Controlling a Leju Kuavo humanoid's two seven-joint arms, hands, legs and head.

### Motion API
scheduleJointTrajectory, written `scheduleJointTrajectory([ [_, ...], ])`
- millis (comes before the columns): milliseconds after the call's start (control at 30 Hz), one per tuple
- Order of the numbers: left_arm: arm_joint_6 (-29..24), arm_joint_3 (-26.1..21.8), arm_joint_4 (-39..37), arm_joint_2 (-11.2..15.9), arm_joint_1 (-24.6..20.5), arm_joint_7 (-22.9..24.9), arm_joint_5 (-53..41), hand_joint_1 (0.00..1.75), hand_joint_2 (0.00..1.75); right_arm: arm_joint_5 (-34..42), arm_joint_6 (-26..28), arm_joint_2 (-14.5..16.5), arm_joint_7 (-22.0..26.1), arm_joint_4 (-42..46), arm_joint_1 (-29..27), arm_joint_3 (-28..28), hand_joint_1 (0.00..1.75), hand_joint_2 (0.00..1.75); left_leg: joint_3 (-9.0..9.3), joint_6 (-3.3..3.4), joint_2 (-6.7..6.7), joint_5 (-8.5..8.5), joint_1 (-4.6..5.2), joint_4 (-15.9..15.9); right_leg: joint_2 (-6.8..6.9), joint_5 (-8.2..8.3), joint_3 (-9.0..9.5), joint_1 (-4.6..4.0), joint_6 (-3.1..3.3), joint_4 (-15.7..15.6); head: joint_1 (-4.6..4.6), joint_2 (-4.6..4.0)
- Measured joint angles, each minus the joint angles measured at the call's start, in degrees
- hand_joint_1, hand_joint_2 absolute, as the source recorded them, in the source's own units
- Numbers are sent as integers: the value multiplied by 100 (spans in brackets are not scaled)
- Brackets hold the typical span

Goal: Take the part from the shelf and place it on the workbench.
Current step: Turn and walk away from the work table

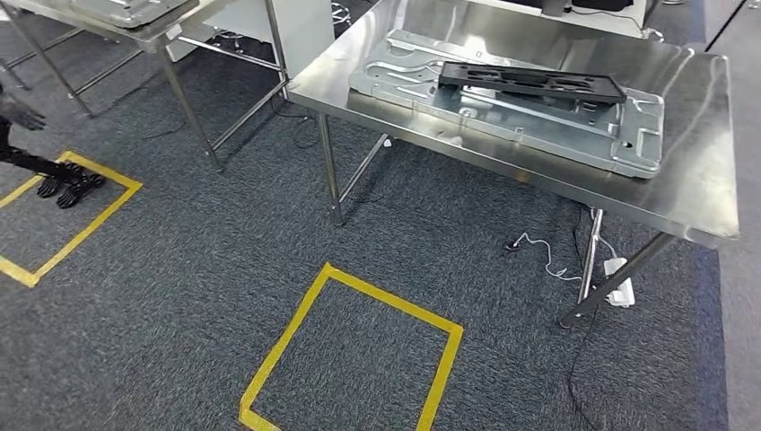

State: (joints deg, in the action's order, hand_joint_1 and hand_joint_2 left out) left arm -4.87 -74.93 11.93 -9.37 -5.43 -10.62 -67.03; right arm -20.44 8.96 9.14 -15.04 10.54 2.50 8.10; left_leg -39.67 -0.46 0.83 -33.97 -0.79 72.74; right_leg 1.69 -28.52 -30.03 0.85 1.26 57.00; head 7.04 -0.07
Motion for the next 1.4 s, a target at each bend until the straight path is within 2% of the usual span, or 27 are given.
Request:
scheduleJointTrajectory([
  [33,0,0,1,27,10,0,-1,0,0,1,0,1,0,0,2,6,0,0,-26,-13,-25,27,-6,73,83,-8,0,-2,-2,4,-1,0],
  [67,0,-1,1,51,22,1,-1,0,0,2,0,1,0,0,7,11,0,0,69,-18,-53,157,-11,-87,158,-18,6,-2,-9,9,-1,0],
  [100,1,-1,1,70,35,2,-1,0,0,3,0,2,0,1,13,16,0,0,268,-16,-107,350,-15,-442,224,-31,18,0,-23,17,-1,0],
  [167,2,-2,1,90,43,2,-1,0,0,5,0,3,0,1,19,21,0,0,671,20,-347,607,2,-1203,338,-67,42,-22,-73,39,1,0],
  [233,4,-1,1,90,43,1,-1,0,0,5,0,3,0,1,32,22,0,0,797,71,-464,645,29,-1487,431,-89,60,-54,-133,49,2,0],
  [300,2,0,1,91,55,1,-1,0,0,5,0,4,0,3,55,22,0,0,780,133,-349,669,26,-1496,484,-103,87,-54,-197,46,1,0],
  [333,1,0,1,92,57,1,-1,0,0,5,0,4,0,4,60,22,0,0,786,169,-298,687,18,-1517,409,-146,86,-41,-231,85,2,0],
  [400,0,0,1,97,50,1,-1,0,0,5,0,4,0,7,52,23,0,0,806,247,-191,734,-4,-1561,115,-419,-69,-8,-284,462,3,0],
  [433,-1,0,1,100,44,2,-1,0,0,5,0,4,0,6,43,23,0,0,792,271,-139,747,3,-1564,-32,-622,-242,-1,-295,827,3,0],
  [500,-12,0,1,106,39,2,-2,0,0,5,2,4,0,5,35,26,0,0,766,297,-9,761,17,-1560,-135,-907,-604,2,-306,1551,3,0],
  [533,-23,1,1,106,39,2,-7,0,0,5,3,4,0,4,32,27,0,0,762,301,69,764,22,-1555,-148,-886,-688,1,-307,1695,2,0],
  [567,-35,1,1,104,40,2,-19,0,0,7,6,4,0,4,29,28,0,0,763,300,152,763,25,-1546,-161,-747,-661,1,-300,1605,3,0],
  [600,-46,3,1,99,41,2,-34,0,0,9,12,4,0,4,25,31,0,0,766,295,235,761,26,-1532,-197,-529,-542,2,-285,1318,3,0],
  [667,-67,8,1,70,40,-4,-74,0,0,27,32,3,0,1,9,46,0,0,746,266,380,746,29,-1483,-439,-155,-225,8,-235,551,3,0],
  [733,-87,17,1,38,37,-13,-97,0,0,51,48,3,1,-4,6,80,0,0,692,200,503,743,25,-1448,-610,-62,-83,0,-191,175,3,0],
  [800,-91,22,1,26,48,-15,-89,0,0,60,44,7,2,-5,27,105,0,0,654,115,617,763,17,-1460,-521,-64,-71,-5,-140,140,3,0],
  [833,-86,22,1,24,55,-14,-81,0,0,60,39,10,2,-5,36,110,0,0,640,83,588,754,15,-1442,-454,-48,-54,5,-103,112,3,0],
  [900,-70,22,1,20,53,-7,-75,0,0,61,30,19,2,-6,28,116,0,0,506,35,352,573,22,-1159,-298,-20,-17,29,-26,49,0,0],
  [967,-48,25,1,16,40,-10,-117,0,0,74,32,24,4,-7,5,126,0,0,173,-8,81,199,10,-459,-124,-29,-8,8,19,38,-2,0],
  [1000,-43,28,1,15,41,-10,-134,0,0,68,34,26,7,-7,-1,132,0,0,9,-31,27,60,-2,-113,-37,-37,-7,0,27,40,-2,0],
  [1033,-43,30,1,16,46,-5,-139,0,0,52,33,28,9,-7,-3,137,0,0,-81,-50,-5,16,-15,86,42,-46,-4,-4,25,42,-3,0],
  [1067,-46,30,1,18,52,13,-124,0,0,20,28,31,12,-7,0,141,0,0,-55,-63,-31,90,-26,57,116,-56,3,-4,17,45,-3,0],
  [1100,-49,29,1,21,57,38,-98,0,0,-17,15,34,13,-7,5,143,0,0,83,-68,-70,253,-36,-190,183,-70,16,-2,4,49,-3,0],
  [1167,-50,26,1,32,45,81,-62,0,0,-61,-15,38,14,-7,12,143,0,0,506,-53,-282,581,-23,-969,314,-116,51,-15,-47,67,-3,0],
  [1233,-50,25,1,38,19,101,-51,0,0,-78,-32,39,13,-7,16,143,0,0,726,4,-426,684,11,-1399,419,-156,75,-43,-108,82,0,0],
  [1300,-50,24,1,39,8,105,-51,0,0,-86,-37,39,13,-7,20,143,0,0,727,45,-400,673,23,-1425,465,-166,82,-55,-136,84,2,0],
  [1400,-50,24,1,39,9,105,-51,0,0,-87,-37,39,13,-7,21,143,0,0,725,47,-397,673,23,-1424,468,-166,84,-54,-138,84,0,0],
])
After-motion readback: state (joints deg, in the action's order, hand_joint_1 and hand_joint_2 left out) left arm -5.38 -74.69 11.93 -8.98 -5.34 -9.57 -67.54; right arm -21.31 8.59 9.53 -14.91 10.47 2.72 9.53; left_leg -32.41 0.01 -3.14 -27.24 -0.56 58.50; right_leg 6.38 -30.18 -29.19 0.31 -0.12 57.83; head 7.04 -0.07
